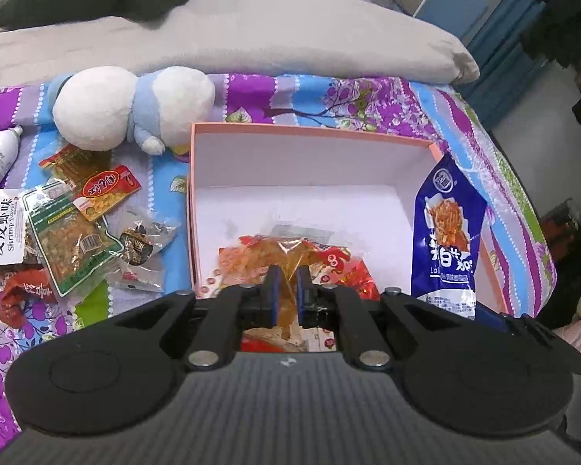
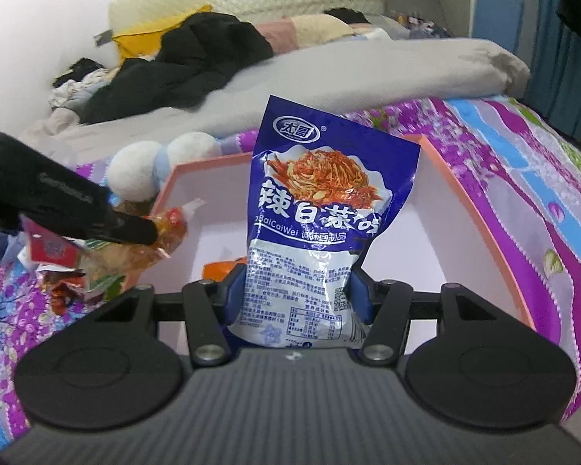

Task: Organize snacks
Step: 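Lower both packets over the pink box and open both grippers to drop them, then withdraw both grippers from the pink box back toward the snack pile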

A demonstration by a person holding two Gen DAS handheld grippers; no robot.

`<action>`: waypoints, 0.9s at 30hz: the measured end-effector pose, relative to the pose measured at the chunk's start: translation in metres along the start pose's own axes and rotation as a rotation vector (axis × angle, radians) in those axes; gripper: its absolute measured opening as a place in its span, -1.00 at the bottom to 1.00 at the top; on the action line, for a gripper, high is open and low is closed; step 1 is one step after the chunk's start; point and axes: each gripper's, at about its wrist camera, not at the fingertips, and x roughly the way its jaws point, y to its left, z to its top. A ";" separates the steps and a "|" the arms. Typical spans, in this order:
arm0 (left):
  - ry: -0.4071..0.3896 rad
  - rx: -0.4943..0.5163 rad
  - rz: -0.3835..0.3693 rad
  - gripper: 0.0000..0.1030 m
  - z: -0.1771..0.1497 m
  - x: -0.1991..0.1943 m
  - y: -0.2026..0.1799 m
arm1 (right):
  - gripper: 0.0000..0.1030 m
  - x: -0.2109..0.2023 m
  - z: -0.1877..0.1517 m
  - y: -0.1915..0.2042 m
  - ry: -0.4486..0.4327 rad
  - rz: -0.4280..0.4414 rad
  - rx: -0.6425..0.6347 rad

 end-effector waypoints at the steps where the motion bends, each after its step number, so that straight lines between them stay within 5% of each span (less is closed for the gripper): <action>1: 0.013 -0.002 0.006 -0.70 0.000 0.001 0.000 | 0.29 0.001 -0.001 -0.001 0.007 -0.002 0.004; 3: 0.021 -0.014 0.005 -0.37 -0.001 0.001 0.002 | 0.58 0.000 -0.003 -0.004 0.007 -0.008 0.018; 6: -0.006 0.006 0.012 -0.06 -0.006 -0.007 -0.001 | 0.62 -0.003 -0.005 -0.006 0.007 0.000 0.042; 27: -0.236 0.135 0.015 -0.06 -0.084 -0.153 0.008 | 0.62 -0.110 -0.017 0.046 -0.209 0.076 -0.028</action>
